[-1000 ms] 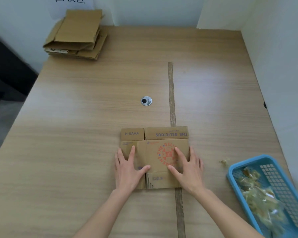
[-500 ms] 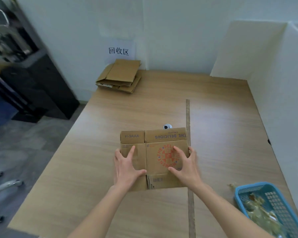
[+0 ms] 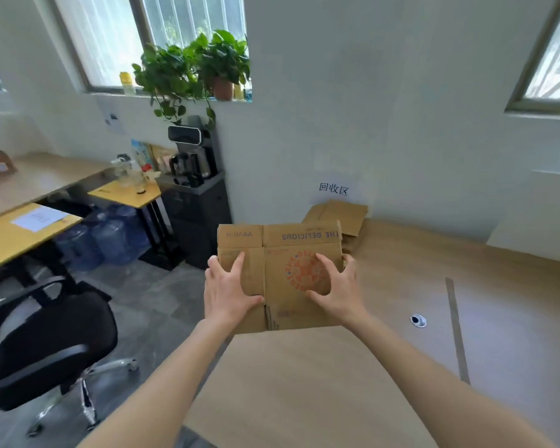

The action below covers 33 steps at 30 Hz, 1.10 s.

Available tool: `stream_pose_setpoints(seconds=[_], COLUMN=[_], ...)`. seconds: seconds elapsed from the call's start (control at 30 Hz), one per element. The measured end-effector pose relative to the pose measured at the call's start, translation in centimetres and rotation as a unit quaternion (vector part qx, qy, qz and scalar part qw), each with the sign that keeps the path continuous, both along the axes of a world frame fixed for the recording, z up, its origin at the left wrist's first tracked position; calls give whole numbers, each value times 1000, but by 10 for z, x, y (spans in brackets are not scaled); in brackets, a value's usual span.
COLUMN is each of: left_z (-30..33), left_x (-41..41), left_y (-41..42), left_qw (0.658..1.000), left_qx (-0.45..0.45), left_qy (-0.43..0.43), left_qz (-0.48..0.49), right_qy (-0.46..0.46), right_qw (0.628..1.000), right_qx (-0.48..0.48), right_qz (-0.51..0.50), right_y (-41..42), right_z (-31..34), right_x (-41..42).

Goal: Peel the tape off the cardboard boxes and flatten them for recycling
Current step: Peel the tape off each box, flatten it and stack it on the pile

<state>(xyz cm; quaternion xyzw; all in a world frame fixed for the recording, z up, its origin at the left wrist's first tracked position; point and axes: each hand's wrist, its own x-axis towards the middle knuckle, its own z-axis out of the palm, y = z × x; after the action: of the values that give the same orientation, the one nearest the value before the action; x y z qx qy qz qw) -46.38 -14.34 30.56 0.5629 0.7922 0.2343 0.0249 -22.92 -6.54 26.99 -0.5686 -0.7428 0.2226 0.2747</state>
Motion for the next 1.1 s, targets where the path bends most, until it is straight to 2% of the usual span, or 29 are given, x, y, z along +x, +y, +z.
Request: stream_pose_setpoints(seconds=[0.3,0.53,0.87,1.1], left_z=[59,68,71,66], left_x=[-153,-242,-348,-343], left_y=[-25,12,164,285], left_qw=[997,993,994,998], left_qx=[41,39,10,-7], left_qy=[39,61,93,66], left_qz=[51,89,65,-11], right_qy=[-5,-3,27,19], right_qw=[997,995,997,998], right_qx=[57,64,55,57], right_qz=[49,78,52,-28], right_y=[6,50,192,273], right_z=[59,68,52,47], right_x=[-163,-260,-366,-347])
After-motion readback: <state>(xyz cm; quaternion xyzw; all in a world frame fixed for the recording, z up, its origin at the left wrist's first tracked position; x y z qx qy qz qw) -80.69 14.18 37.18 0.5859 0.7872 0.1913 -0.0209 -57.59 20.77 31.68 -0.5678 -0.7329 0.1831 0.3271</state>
